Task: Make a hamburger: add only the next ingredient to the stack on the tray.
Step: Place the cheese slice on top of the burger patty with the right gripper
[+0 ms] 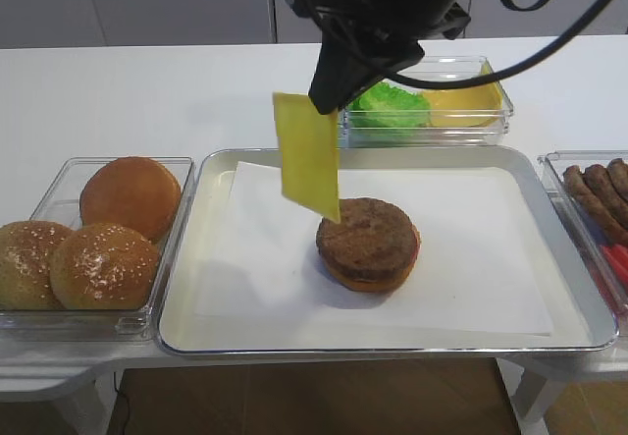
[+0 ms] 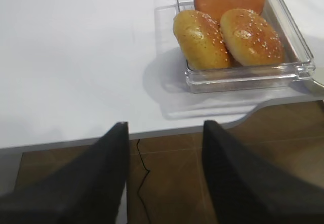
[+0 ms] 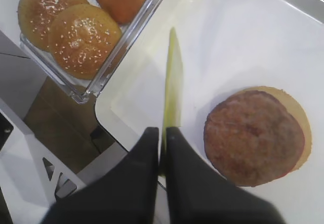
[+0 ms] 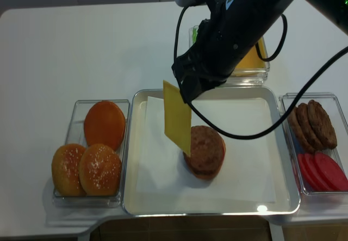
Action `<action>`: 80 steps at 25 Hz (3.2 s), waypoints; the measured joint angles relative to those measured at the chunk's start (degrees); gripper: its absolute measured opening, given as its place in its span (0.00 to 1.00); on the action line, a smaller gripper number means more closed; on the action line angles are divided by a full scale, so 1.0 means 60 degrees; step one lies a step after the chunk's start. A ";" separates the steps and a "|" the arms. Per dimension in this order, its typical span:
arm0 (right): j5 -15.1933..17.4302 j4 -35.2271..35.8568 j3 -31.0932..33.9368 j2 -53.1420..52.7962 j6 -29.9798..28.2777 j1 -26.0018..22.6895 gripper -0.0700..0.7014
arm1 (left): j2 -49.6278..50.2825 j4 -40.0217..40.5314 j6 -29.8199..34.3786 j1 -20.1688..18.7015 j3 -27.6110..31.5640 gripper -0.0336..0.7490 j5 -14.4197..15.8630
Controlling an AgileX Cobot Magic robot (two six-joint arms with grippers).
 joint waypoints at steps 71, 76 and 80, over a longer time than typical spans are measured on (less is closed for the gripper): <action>-0.2348 -0.1191 0.3043 -0.0738 -0.0515 0.0005 0.12 | 0.0000 0.0000 0.0000 0.0000 0.0000 0.49 0.0000; -0.2361 -0.1522 0.3043 -0.0720 -0.0374 0.0005 0.12 | 0.0000 0.0000 0.0000 0.0000 0.0000 0.49 0.0000; -0.2361 -0.1741 0.3043 -0.0523 -0.0085 0.0005 0.12 | 0.0000 0.0000 0.0000 0.0000 0.0000 0.49 0.0000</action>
